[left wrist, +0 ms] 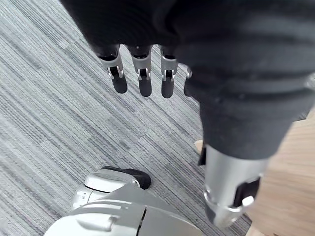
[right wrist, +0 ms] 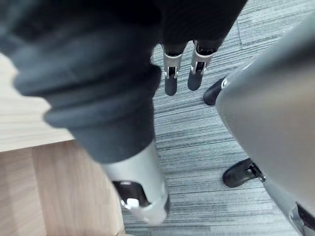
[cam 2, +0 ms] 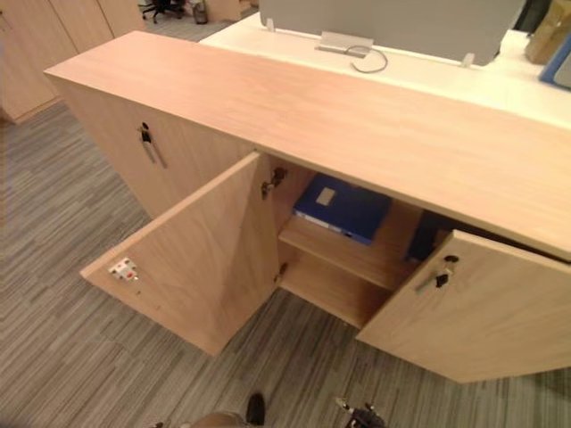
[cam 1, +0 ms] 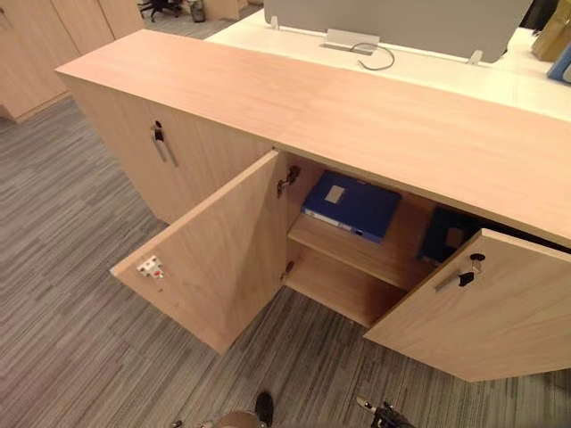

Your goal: Walk over to the cabinet, pick up the folder, carry it to the office cabinet, place the folder inside the office cabinet, then close the office cabinet door

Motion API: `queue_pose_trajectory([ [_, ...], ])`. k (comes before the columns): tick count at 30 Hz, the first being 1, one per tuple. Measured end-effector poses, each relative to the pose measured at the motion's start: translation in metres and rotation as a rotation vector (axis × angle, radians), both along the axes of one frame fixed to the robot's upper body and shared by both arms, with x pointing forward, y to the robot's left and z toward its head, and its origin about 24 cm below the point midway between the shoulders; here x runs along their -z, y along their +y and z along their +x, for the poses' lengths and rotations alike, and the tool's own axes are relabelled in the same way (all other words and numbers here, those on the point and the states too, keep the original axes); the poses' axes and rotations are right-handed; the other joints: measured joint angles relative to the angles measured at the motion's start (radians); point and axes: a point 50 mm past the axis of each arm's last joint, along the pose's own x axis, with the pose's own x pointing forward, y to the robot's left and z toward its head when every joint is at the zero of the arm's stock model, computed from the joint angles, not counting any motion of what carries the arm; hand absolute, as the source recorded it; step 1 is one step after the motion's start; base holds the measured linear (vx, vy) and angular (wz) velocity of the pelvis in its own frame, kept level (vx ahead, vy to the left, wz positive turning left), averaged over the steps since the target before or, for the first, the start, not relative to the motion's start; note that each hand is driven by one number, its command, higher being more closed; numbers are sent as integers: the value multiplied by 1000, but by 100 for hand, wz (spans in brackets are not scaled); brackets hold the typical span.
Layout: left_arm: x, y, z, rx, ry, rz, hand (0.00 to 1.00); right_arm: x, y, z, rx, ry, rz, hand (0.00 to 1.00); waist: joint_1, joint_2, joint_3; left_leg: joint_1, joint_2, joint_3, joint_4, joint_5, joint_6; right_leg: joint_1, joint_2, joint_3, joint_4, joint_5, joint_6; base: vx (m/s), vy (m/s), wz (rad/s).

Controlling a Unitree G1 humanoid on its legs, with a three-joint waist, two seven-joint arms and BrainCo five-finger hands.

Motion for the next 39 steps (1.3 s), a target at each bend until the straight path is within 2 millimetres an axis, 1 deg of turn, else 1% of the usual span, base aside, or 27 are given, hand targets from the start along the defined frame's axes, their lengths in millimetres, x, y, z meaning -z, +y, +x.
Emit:
queue_pose_trajectory([
  [3, 1, 2, -6, -25, 16, -3, 0, 2, -2, -8, -5, 29, -3, 0, 1, 0, 0, 58, 42, -46, -89, 53, -27, 26, 44, -12, 0, 10, -16, 0, -192, 36],
  [5, 1, 2, -7, -46, 18, -7, 0, 0, -9, -6, -6, 21, -20, 0, 1, 1, -1, 59, 60, -59, -117, 78, -38, 20, 62, -15, -1, 13, -21, -73, -132, 20],
  [8, 2, 2, -10, -106, 14, -22, 0, -2, -21, -8, 31, 20, -44, 0, -7, 11, 5, 38, 58, -96, -118, 99, -42, 25, 66, -56, -20, 11, -23, -121, -93, 38],
  [9, 2, 2, -10, -137, 4, -31, 0, -2, -26, -10, 49, 23, -52, 0, -17, 14, 18, 22, 52, -118, -116, 113, -41, 25, 68, -79, -21, 6, -33, -115, -45, 49],
  [11, 1, 1, -4, -178, -24, -52, 0, -2, -28, -11, 75, 22, -53, 0, -27, 18, 34, -21, 48, -131, -101, 115, -36, 15, 58, -115, -21, 0, -43, -129, -19, 57],
  [12, 1, 2, 0, -224, -50, -68, 0, -2, -28, -11, 108, 15, -44, 0, -30, 19, 47, -56, 62, -46, -77, 85, -19, 5, 51, -140, -24, 3, -47, -172, 28, 54],
  [13, 0, 4, 2, -262, -71, -73, 0, -1, -24, -14, 137, 17, -27, 0, -36, 1, 53, -64, 61, 34, -50, 56, -8, -3, 23, -156, -33, 8, -55, -198, 55, 38],
  [14, -1, 6, 3, -282, -84, -75, 0, 0, -22, -15, 154, 18, -19, 0, -37, -10, 62, -82, 57, 98, 27, 25, 11, 0, 3, -158, -33, 8, -54, -190, 65, 18],
  [15, -1, 7, 3, -313, -96, -86, 0, 0, -27, -20, 203, 20, -21, 0, -39, -18, 66, -106, 75, 172, 238, -56, 16, 0, -34, -171, -19, 10, -51, -134, 84, -3],
  [16, -1, 7, -4, -329, -88, -92, 0, -1, -32, -26, 231, 19, -31, 0, -45, 1, 56, -95, 117, 197, 386, -134, -4, -1, -48, -169, -11, 11, -43, -99, 139, -12],
  [17, 0, 7, -6, -333, -85, -93, 0, -2, -36, -29, 234, 23, -42, 0, -50, 16, 47, -83, 146, 195, 415, -169, -17, -5, -47, -169, -9, 13, -38, -47, 176, -3],
  [18, -1, 8, -4, -334, -92, -89, 0, -2, -41, -32, 239, 26, -50, 0, -65, 44, 33, -76, 194, 188, 404, -212, -46, -33, -46, -172, 4, 15, -23, -79, 351, 9],
  [19, -3, 11, 7, -318, -124, -81, 0, -4, -46, -30, 265, 15, -54, 0, -68, 76, 25, -78, 187, 164, 331, -217, -83, -84, -50, -167, 37, 14, -10, -59, 321, 17],
  [20, -6, 16, 16, -301, -149, -66, 0, -4, -45, -29, 274, 12, -49, 0, -74, 72, 27, -82, 159, 161, 284, -197, -81, -113, -64, -164, 55, 9, -2, -102, 343, 40],
  [21, -13, 24, 38, -262, -205, -42, 0, -4, -47, -30, 288, 16, -47, 0, -87, 65, 30, -86, 113, 143, 203, -133, -64, -158, -87, -168, 74, 7, 1, -100, 161, 81],
  [22, -24, 36, 61, -220, -272, -6, 0, -4, -52, -35, 332, 23, -49, 0, -100, 72, 33, -76, 67, 119, 109, -74, -48, -175, -106, -176, 82, 11, -4, -143, 137, 78],
  [24, -33, 46, 78, -198, -327, 29, 0, -5, -55, -34, 342, 18, -52, 0, -98, 85, 41, -58, 47, 118, 45, -34, -44, -185, -120, -176, 83, 23, 8, -108, 111, 30],
  [25, -44, 57, 93, -157, -361, 82, 0, -5, -55, -32, 342, 17, -52, 0, -101, 99, 45, -42, 35, 112, -20, 8, -38, -196, -124, -177, 77, 36, 22, -105, 122, 12],
  [27, -65, 68, 124, -84, -440, 174, 0, -5, -55, -32, 346, 21, -54, 0, -101, 132, 56, -40, 32, 101, -88, 55, -38, -204, -122, -186, 54, 58, 44, -92, 62, 15],
  [28, -70, 69, 131, -66, -462, 195, 0, -5, -55, -34, 348, 26, -56, 0, -102, 142, 55, -38, 34, 98, -108, 68, -38, -205, -117, -190, 43, 66, 43, -78, 22, 10],
  [29, -81, 70, 145, -36, -512, 236, 0, -4, -52, -36, 349, 36, -54, 0, -108, 151, 56, -36, 39, 93, -120, 79, -39, -197, -110, -196, 24, 78, 41, -81, 13, -2],
  [30, -93, 69, 157, -7, -570, 274, 0, -2, -48, -39, 350, 43, -46, 0, -109, 148, 58, -26, 45, 94, -123, 82, -36, -180, -101, -196, 5, 88, 37, -48, 5, -5],
  [31, -99, 67, 163, 14, -597, 291, 0, -2, -46, -40, 349, 48, -42, 0, -109, 146, 58, -20, 47, 96, -123, 82, -36, -171, -97, -195, -4, 92, 35, -32, 0, -10],
  [33, -121, 58, 184, 104, -698, 354, 0, -1, -41, -42, 319, 56, -41, 0, -111, 140, 59, -3, 58, 116, -123, 82, -36, -146, -81, -180, -43, 112, 26, -22, 6, -20],
  [35, -133, 51, 196, 157, -744, 402, 0, -2, -43, -38, 290, 48, -53, 0, -112, 140, 60, 2, 66, 136, -124, 81, -38, -143, -71, -164, -64, 125, 23, -17, 4, -34],
  [38, -146, 47, 212, 230, -774, 462, 0, -2, -40, -35, 245, 42, -53, 0, -121, 128, 66, 40, 85, 170, -124, 70, -52, -116, -50, -137, -86, 133, 12, -9, -26, -40],
  [39, -155, 47, 222, 267, -790, 493, 0, -2, -38, -34, 224, 44, -52, 0, -123, 122, 69, 55, 95, 185, -124, 65, -58, -110, -39, -121, -97, 135, 9, -28, -52, -38],
])
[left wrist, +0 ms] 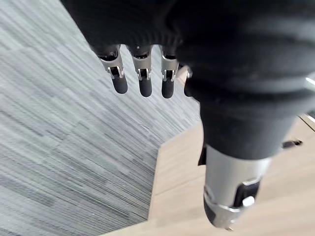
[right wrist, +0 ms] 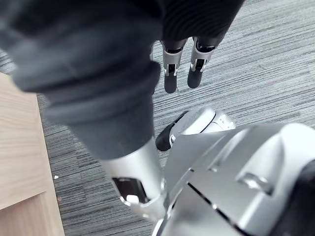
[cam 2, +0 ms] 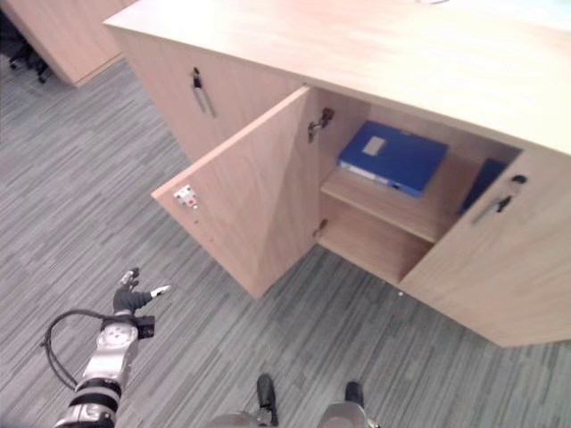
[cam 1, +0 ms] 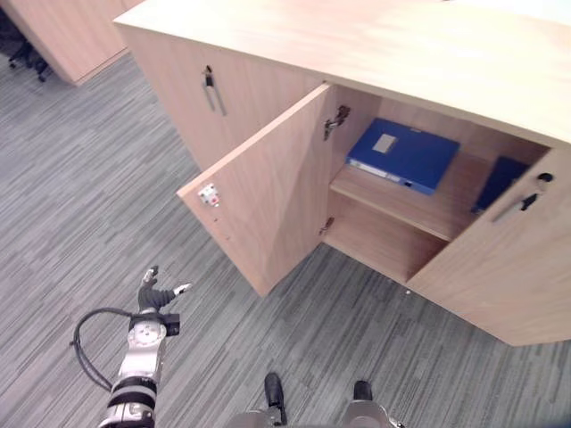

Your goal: Walk over to the cabinet, pick up the folder, carry it to the office cabinet, place the folder inside the office cabinet, then close the office cabinet door

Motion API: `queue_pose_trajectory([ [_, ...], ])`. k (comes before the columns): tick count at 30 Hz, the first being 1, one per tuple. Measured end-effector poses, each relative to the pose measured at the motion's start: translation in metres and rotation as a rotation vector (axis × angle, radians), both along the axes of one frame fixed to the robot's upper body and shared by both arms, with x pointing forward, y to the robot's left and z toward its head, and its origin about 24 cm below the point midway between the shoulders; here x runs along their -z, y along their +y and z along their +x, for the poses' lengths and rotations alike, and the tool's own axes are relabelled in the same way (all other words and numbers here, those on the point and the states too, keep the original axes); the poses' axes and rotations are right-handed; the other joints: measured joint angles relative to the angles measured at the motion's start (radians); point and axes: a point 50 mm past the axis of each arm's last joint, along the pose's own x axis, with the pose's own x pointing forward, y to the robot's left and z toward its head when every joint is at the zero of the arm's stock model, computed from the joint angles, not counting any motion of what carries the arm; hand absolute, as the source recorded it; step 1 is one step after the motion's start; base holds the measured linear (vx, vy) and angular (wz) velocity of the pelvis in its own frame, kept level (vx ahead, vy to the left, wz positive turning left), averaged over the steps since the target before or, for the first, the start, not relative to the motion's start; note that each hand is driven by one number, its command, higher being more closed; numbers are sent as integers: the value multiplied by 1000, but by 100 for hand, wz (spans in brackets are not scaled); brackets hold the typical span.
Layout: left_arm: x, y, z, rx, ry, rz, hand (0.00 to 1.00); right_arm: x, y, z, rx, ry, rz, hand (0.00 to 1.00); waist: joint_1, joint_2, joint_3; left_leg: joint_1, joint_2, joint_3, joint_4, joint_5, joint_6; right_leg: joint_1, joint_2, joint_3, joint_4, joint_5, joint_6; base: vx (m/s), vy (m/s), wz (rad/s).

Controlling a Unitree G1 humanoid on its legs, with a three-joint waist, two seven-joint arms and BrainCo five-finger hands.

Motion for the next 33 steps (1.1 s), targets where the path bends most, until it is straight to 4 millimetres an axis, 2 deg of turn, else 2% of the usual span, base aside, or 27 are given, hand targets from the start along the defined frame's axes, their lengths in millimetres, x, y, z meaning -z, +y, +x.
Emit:
queue_pose_trajectory([
  [2, -17, 1, 21, 31, -25, 61, 0, 0, 0, 0, -4, -2, 1, 0, -5, -2, 1, 8, 16, 14, 0, -4, -6, 2, 16, 9, -6, 4, -5, -17, -59, -31],
  [4, -47, 5, 52, 55, -56, 152, 0, 0, 0, 1, 20, -12, 5, 0, -19, -4, 2, 8, 36, 31, 0, -5, -14, 2, 35, 21, -10, 12, -12, 25, -58, -21],
  [7, -76, 16, 76, 22, -65, 214, 0, -1, -2, 0, 52, -23, 5, 0, -40, -8, 5, 25, 52, 58, 0, -11, -25, 3, 56, 47, -14, 15, -16, 36, -40, -29],
  [9, -77, 27, 74, -9, -35, 242, 0, 0, -1, -3, 69, -21, 10, 0, -40, -10, 6, 32, 62, 73, 0, -16, -32, 4, 63, 61, -17, 15, -16, 40, -25, -22],
  [15, -84, 36, 81, -47, 37, 269, 0, 1, 1, -11, 88, -8, 15, 0, -36, -19, 10, 42, 62, 98, 0, -18, -36, -6, 57, 85, -2, 16, -15, -10, 16, -11],
  [19, -87, 40, 83, -62, 73, 271, 0, 3, 8, -24, 121, 7, 31, 0, -35, -27, 12, 43, 59, 123, 0, -17, -36, -26, 56, 116, -1, 30, -11, -59, 38, -17],
  [23, -85, 36, 84, -43, 80, 282, 0, 5, 15, -39, 135, 42, 46, 0, -32, -37, 12, 44, 55, 134, 0, -18, -36, -32, 53, 126, -1, 37, -11, -47, 33, -8],
  [26, -83, 20, 89, 10, 69, 293, 0, 6, 17, -46, 142, 60, 52, 0, -20, -43, 13, 43, 49, 134, 0, -13, -30, -31, 46, 126, -1, 39, -8, -32, 37, 5],
  [29, -75, -8, 86, 153, 19, 358, 0, 5, 16, -45, 139, 58, 50, 0, 1, -52, 12, 43, 34, 126, 0, -10, -25, -26, 30, 121, -2, 41, 0, -10, 66, 11],
  [31, -60, -42, 74, 354, -23, 394, 0, 6, 18, -44, 118, 63, 54, 0, 13, -64, 6, 45, 17, 116, 0, -10, -17, -18, 17, 113, -3, 39, 12, 10, 65, 16],
  [32, -54, -53, 69, 417, -23, 394, 0, 6, 19, -43, 114, 62, 55, 0, 17, -66, 4, 45, 12, 116, 0, -11, -16, -17, 13, 114, -3, 40, 15, 15, 70, 6],
  [33, -42, -75, 59, 537, -18, 382, 0, 6, 20, -39, 101, 55, 57, 0, 19, -72, 2, 45, 3, 116, 0, -12, -12, -17, 3, 114, -4, 39, 23, 13, 69, 1],
])
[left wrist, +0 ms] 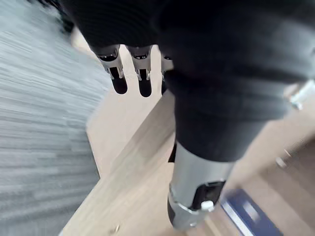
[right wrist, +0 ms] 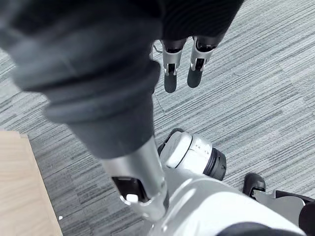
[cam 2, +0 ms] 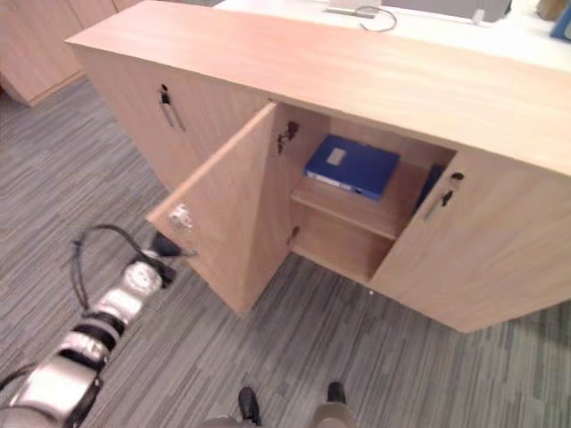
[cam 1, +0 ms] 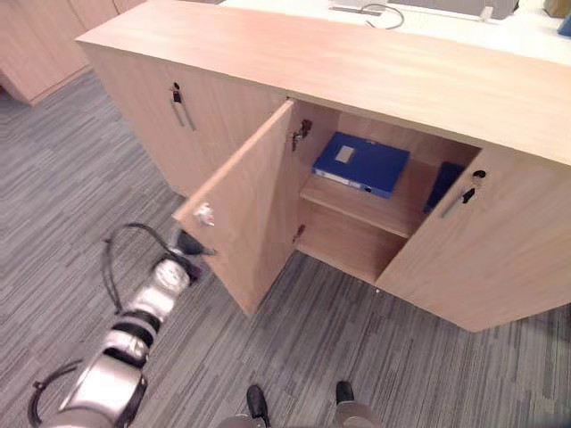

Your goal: Walk over to the cabinet, pick up the folder, carry it to the office cabinet, place the folder inside the office cabinet, then close the office cabinet door

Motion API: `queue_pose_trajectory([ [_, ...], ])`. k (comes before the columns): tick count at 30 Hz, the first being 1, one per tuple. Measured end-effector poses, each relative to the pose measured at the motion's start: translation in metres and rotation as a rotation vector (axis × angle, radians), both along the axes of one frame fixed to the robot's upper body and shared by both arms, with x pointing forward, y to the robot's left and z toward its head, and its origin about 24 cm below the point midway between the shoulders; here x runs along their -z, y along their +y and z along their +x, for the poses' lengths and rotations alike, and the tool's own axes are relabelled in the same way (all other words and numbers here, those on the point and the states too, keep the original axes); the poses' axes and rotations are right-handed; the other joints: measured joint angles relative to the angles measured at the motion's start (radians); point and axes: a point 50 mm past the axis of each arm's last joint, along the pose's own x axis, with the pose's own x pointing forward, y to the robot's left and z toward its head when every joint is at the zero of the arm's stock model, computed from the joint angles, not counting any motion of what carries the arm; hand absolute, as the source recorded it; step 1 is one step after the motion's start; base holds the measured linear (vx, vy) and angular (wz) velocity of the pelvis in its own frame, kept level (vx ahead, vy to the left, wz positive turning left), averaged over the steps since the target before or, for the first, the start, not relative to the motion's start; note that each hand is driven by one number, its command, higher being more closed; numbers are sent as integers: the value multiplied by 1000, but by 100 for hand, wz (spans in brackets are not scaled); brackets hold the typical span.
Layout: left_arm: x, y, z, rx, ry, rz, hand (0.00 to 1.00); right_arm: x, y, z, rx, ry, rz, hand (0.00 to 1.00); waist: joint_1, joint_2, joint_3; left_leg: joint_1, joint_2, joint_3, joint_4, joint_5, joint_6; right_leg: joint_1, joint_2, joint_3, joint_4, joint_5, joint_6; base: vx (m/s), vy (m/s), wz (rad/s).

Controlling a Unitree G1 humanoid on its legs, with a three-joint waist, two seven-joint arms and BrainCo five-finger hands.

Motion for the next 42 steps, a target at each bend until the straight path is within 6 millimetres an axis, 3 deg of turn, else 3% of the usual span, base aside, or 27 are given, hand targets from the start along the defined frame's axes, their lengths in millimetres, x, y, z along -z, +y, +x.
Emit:
queue_pose_trajectory([
  [1, 7, -12, -6, 63, 26, -6, 0, 0, 1, 3, -19, -3, 2, 0, 0, -3, -2, 0, -5, 1, 0, 0, 2, 0, -5, 1, -1, 0, 5, 13, 90, -3],
  [3, 25, -61, -30, 269, 78, -108, 0, 0, 1, 12, -55, -15, -4, 0, 1, -10, -13, 2, -22, 14, 0, -8, 14, -1, -20, 13, -10, 6, 18, 19, 93, -14],
  [6, 51, -101, -64, 442, 245, -233, 0, -2, -3, 34, -146, -46, -28, 0, -22, -14, -14, 12, -28, 64, 0, -20, 27, -21, -33, 15, -10, 18, 13, 3, 78, -49],
  [8, 48, -121, -74, 542, 278, -309, 0, -3, -3, 42, -182, -53, -34, 0, -22, -16, -14, 9, -17, 94, 0, -26, 18, -49, -52, -87, 10, 33, -17, 12, 26, -58],
  [9, 49, -137, -95, 670, 340, -360, 0, -4, -6, 46, -222, -50, -44, 0, -30, -16, -15, 19, -3, 117, 0, -31, 12, -44, -60, -177, 4, 53, -26, 58, 5, -56],
  [11, 54, -145, -111, 714, 400, -439, 0, -5, -9, 47, -259, -43, -52, 0, -49, -8, -18, 35, 13, 141, 0, -37, 3, -30, -35, -161, -13, 61, -13, 91, -40, -50],
  [18, 59, -133, -120, 582, 467, -722, 0, -5, -13, 45, -311, -22, -59, 0, -54, 9, -41, 71, 109, 179, 12, -59, -55, 7, 60, -156, -63, 46, -43, 41, -95, -18],
  [20, 65, -129, -124, 504, 485, -813, 0, -4, -8, 46, -345, -21, -49, 0, -51, 2, -52, 34, 149, 193, 114, -115, -71, 5, 79, -145, -64, 36, -59, 118, -140, -23],
  [21, 70, -126, -126, 431, 486, -874, 0, -4, -7, 48, -363, -23, -49, 0, -40, 7, -55, -10, 195, 196, 248, -184, -75, 9, 99, -134, -62, 26, -72, 136, -143, -39],
  [22, 77, -123, -126, 338, 485, -929, 0, -5, -6, 49, -352, -34, -49, 0, -34, 12, -59, -48, 251, 199, 385, -235, -56, 19, 125, -120, -62, 19, -78, 162, -155, -44],
  [24, 87, -114, -127, 203, 476, -988, 0, -5, -7, 49, -331, -43, -52, 0, -20, 13, -61, -92, 321, 191, 573, -251, -29, 49, 152, -98, -59, 14, -85, 204, -167, -56],
  [27, 97, -98, -126, 42, 453, -1021, 0, -6, -12, 50, -312, -48, -68, 0, -9, 13, -60, -167, 355, 71, 808, -182, 34, 88, 158, -43, -57, 4, -101, 146, -78, -63],
  [28, 104, -92, -129, -17, 464, -1023, 0, -7, -15, 51, -299, -50, -78, 0, 13, 10, -57, -202, 325, 0, 889, -246, 13, 93, 151, 7, -56, 1, -105, 104, 71, -91],
  [30, 117, -77, -136, -114, 489, -1021, 0, -7, -18, 50, -268, -51, -82, 0, 29, 17, -53, -228, 256, -93, 940, -348, 13, 118, 151, 62, -55, -4, -114, 108, 199, -92],
  [32, 138, -50, -159, -288, 539, -1025, 0, -6, -14, 46, -261, -41, -69, 0, 44, 19, -52, -227, 153, -195, 837, -398, 4, 157, 155, 112, -53, -9, -114, 70, 304, -82],
  [35, 152, -36, -174, -386, 592, -1008, 0, -5, -11, 46, -269, -40, -61, 0, 59, 49, -42, -184, 112, -267, 616, -348, -9, 160, 176, 149, -32, -36, -74, -8, 226, -38],
  [37, 163, -22, -188, -465, 641, -958, 0, -4, -4, 38, -262, -39, -44, 0, 63, 19, -44, -151, 59, -244, 550, -342, -11, 150, 126, 138, -12, -42, -63, -14, 234, -12],
  [38, 166, -18, -194, -488, 659, -937, 0, -4, -4, 37, -260, -35, -42, 0, 65, 18, -44, -144, 48, -238, 540, -345, -5, 150, 114, 140, -12, -43, -62, -10, 199, -17],
  [40, 182, -7, -226, -645, 732, -920, 0, -3, -2, 36, -258, -38, -37, 0, 63, 8, -56, -101, 8, -212, 463, -341, 14, 147, 77, 139, -13, -43, -63, 21, 195, -36],
  [42, 187, 5, -240, -769, 731, -911, 0, -3, -2, 31, -244, -30, -33, 0, 65, -3, -80, -70, -14, -194, 385, -311, 25, 136, 57, 139, -20, -43, -62, 101, 63, -35],
])
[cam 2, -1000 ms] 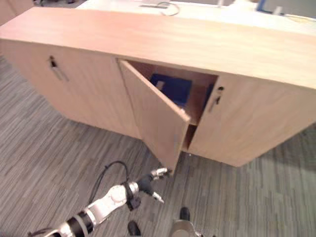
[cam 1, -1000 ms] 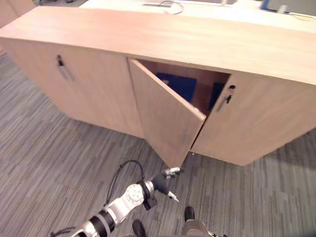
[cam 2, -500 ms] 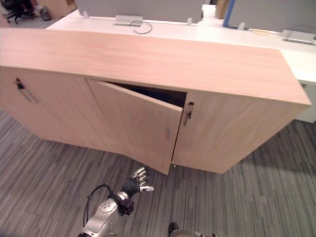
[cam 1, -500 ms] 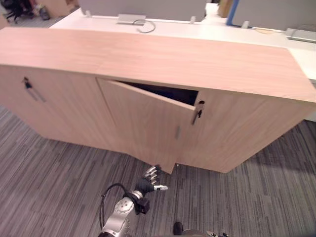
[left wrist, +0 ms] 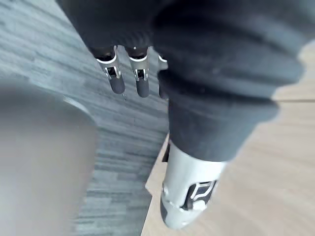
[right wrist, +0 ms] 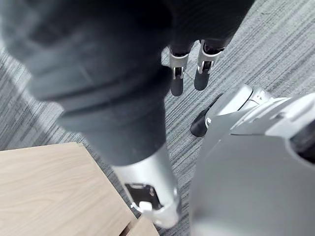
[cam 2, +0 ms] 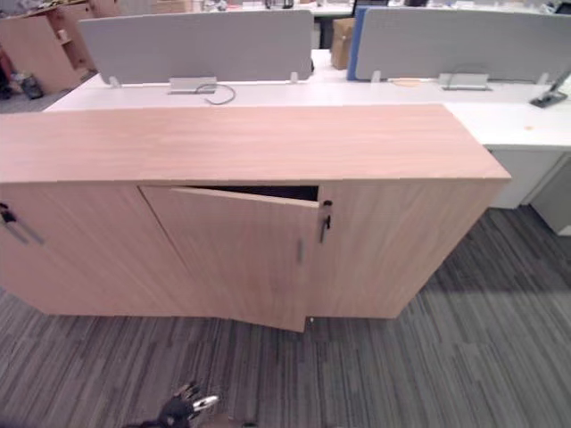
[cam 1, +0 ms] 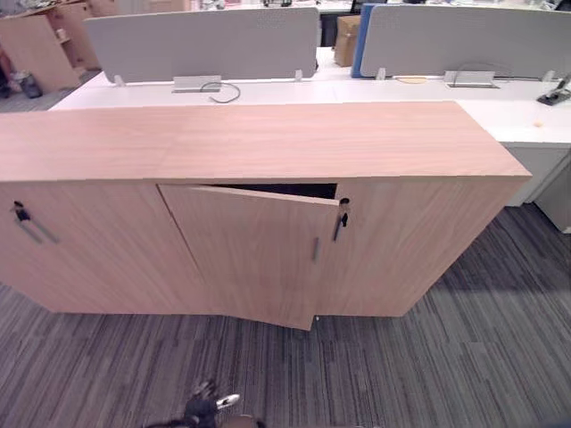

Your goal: Walk over to the cabinet, pick up the folder, carry it to the office cabinet, place the folder inside the office cabinet, then close the office cabinet door

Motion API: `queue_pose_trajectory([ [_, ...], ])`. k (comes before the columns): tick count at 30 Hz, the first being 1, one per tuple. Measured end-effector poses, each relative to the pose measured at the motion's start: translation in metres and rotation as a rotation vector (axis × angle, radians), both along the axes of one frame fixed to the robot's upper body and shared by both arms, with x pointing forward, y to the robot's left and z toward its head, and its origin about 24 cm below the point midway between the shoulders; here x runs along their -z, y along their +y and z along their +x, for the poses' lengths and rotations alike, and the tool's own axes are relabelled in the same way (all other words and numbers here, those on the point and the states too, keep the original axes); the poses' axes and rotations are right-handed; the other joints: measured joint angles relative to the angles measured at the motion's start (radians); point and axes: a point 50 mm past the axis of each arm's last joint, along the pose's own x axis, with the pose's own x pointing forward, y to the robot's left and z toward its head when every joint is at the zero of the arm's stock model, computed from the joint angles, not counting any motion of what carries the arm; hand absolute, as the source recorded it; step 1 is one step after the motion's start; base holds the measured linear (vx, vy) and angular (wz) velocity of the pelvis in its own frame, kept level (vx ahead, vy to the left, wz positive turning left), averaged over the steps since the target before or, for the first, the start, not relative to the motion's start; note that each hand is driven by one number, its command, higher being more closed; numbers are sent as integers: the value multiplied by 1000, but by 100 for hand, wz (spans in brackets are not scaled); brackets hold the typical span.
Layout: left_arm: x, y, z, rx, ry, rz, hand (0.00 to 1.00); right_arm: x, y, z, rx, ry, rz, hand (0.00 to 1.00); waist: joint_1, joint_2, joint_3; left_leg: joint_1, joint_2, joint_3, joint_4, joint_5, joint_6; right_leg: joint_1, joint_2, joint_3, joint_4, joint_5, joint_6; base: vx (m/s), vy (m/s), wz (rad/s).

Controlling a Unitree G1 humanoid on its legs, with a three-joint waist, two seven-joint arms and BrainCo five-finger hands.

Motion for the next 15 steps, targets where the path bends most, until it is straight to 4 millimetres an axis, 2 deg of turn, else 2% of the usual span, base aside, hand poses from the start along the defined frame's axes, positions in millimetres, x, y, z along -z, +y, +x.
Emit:
queue_pose_trajectory([
  [3, 6, 5, -22, -197, 75, 16, 0, 1, 5, -7, 72, 1, 21, 0, 0, -6, -31, 49, -13, 6, -99, 46, 9, -2, -7, 2, -15, -12, 17, 160, -9, -16],
  [7, 9, 2, -33, -434, 88, -8, 0, 2, 11, -4, 176, -17, 42, 0, 13, -12, -40, 80, 10, 3, -137, 71, 10, 11, 25, -4, -23, -14, 18, 199, -57, -6],
  [10, 9, -1, -33, -433, 98, 6, 0, 2, 14, 0, 187, -31, 36, 0, 23, -15, -46, 146, 37, 4, -181, 70, 8, 38, 56, -7, -9, -13, 17, 160, -47, -11],
  [15, 8, -4, -23, -302, 99, 58, 0, 2, 15, 3, 216, -44, 33, 0, 25, -16, -52, 170, 39, 16, -216, 71, 6, 38, 60, -8, -11, -12, 15, 76, 7, -9],
])
